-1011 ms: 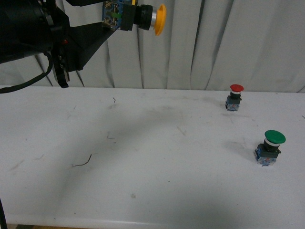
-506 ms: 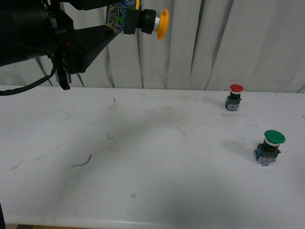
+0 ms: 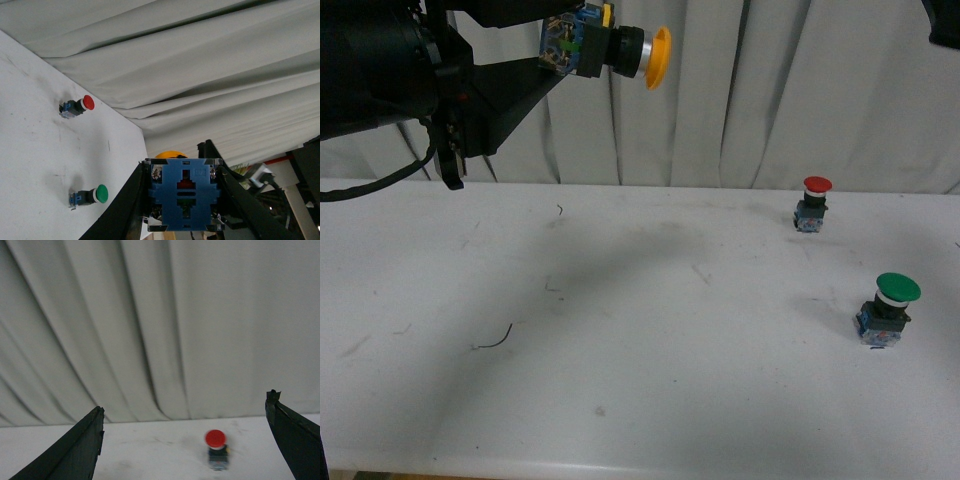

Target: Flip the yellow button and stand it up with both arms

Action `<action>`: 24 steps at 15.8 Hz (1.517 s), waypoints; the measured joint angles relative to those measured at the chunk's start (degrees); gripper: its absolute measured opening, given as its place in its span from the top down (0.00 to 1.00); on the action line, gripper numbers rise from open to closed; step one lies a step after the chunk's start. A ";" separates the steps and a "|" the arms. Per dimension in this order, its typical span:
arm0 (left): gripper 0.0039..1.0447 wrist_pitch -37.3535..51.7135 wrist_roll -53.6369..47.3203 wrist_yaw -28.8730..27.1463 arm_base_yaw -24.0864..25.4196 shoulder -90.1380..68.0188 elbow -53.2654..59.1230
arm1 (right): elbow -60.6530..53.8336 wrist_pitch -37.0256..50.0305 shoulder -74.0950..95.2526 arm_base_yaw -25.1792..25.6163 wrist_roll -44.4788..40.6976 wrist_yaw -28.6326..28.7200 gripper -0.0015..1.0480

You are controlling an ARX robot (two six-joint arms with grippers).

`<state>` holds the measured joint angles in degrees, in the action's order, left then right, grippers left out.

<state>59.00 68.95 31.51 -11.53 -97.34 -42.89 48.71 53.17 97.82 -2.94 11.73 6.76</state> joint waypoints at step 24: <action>0.67 1.75 -0.31 1.36 0.44 0.63 1.25 | 10.51 20.52 19.43 -19.26 67.17 31.02 0.06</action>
<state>60.75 68.64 32.86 -11.09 -96.71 -41.65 59.22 73.69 117.25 -22.20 78.89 37.78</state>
